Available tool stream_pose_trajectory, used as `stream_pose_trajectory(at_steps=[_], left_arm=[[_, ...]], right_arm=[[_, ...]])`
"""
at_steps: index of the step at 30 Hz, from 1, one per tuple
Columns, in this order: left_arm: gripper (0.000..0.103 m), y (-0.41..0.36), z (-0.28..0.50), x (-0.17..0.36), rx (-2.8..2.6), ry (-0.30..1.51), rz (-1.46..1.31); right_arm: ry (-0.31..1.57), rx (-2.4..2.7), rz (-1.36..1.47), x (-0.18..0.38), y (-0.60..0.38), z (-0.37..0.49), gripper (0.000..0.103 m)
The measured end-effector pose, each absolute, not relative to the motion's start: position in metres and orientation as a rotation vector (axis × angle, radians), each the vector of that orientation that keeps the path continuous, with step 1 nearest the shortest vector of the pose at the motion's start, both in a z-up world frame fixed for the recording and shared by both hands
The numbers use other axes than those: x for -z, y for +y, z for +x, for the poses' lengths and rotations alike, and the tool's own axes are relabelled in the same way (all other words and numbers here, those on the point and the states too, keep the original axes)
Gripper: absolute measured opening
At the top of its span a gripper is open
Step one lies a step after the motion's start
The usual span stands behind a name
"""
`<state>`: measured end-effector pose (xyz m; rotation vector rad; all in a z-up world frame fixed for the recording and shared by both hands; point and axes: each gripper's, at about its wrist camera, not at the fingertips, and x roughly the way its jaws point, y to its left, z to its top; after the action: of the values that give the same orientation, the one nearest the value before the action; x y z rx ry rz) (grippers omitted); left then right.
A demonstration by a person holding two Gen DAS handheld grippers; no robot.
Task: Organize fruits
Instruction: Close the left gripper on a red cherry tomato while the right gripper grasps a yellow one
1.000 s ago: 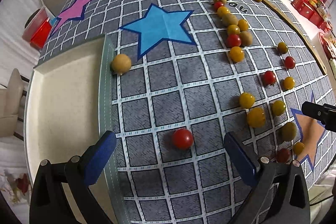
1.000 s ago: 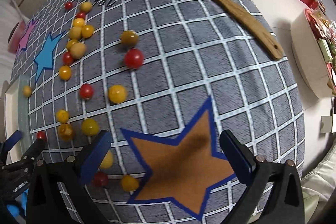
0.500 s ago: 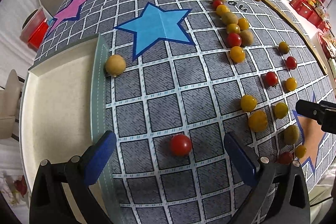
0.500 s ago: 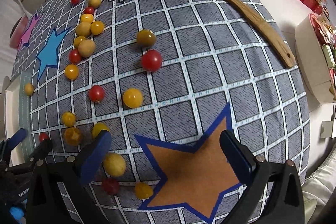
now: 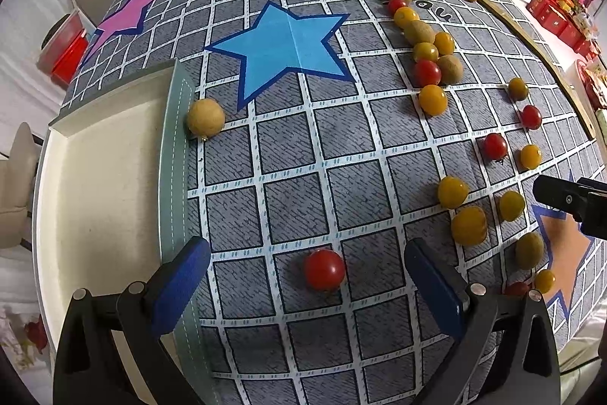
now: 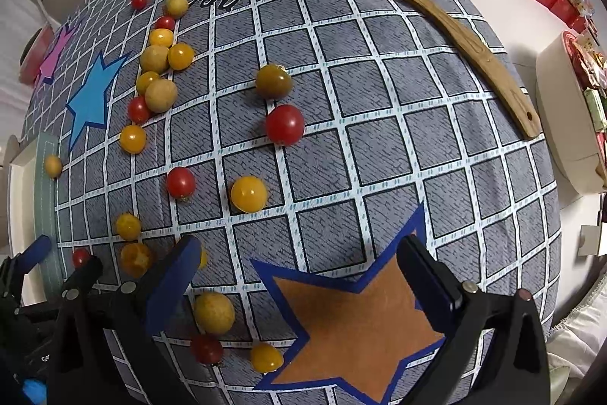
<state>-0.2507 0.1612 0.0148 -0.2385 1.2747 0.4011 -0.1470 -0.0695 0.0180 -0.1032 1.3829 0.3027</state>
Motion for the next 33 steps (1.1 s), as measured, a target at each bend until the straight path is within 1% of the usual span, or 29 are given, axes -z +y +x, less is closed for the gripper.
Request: stream_pose_trajectory(at_steps=[16,17,18,19,22,24,25,27,28,29,30,31,32,33], left_arm=[[0.103,0.159,-0.248,-0.008,-0.409,1.291,-0.233],[0.100,0.158,-0.248,-0.008,-0.411,1.291,-0.228],[0.090,0.157,-0.248,-0.007,-0.417,1.295,-0.217],[0.088,0.156,-0.247,-0.005,-0.415,1.309,-0.205],[0.088,0.155,-0.248,-0.006,-0.421,1.312,-0.205],[0.086,0.153,-0.247,-0.007,-0.421,1.314,-0.198],[0.081,0.151,-0.247,-0.008,-0.418,1.312,-0.200],[0.072,0.148,-0.247,-0.009,-0.400,1.311,-0.210],[0.069,0.145,-0.247,-0.010,-0.395,1.312,-0.210],[0.066,0.143,-0.247,-0.011,-0.391,1.313,-0.210],[0.060,0.141,-0.246,-0.012,-0.383,1.313,-0.215],[0.051,0.139,-0.247,-0.012,-0.370,1.312,-0.224],[0.044,0.136,-0.248,-0.013,-0.353,1.309,-0.236],[0.031,0.134,-0.248,-0.014,-0.337,1.307,-0.244]], right_arm=[[1.365,-0.332,-0.149,-0.004,-0.067,-0.142,0.103],[1.364,-0.331,-0.150,-0.003,-0.066,-0.141,0.102],[1.363,-0.334,-0.152,-0.003,-0.066,-0.140,0.101],[1.362,-0.335,-0.154,-0.002,-0.064,-0.140,0.100],[1.356,-0.343,-0.166,0.000,-0.057,-0.137,0.096],[1.340,-0.342,-0.191,0.000,-0.053,-0.137,0.089],[1.331,-0.347,-0.203,0.000,-0.051,-0.137,0.086],[1.315,-0.352,-0.227,-0.002,-0.047,-0.137,0.076],[1.310,-0.356,-0.237,-0.002,-0.046,-0.137,0.074],[1.306,-0.359,-0.249,-0.003,-0.042,-0.137,0.069],[1.300,-0.363,-0.267,-0.003,-0.040,-0.138,0.064],[1.293,-0.367,-0.282,-0.003,-0.038,-0.138,0.061],[1.282,-0.375,-0.298,-0.004,-0.037,-0.139,0.052],[1.274,-0.384,-0.300,-0.005,-0.034,-0.140,0.039]])
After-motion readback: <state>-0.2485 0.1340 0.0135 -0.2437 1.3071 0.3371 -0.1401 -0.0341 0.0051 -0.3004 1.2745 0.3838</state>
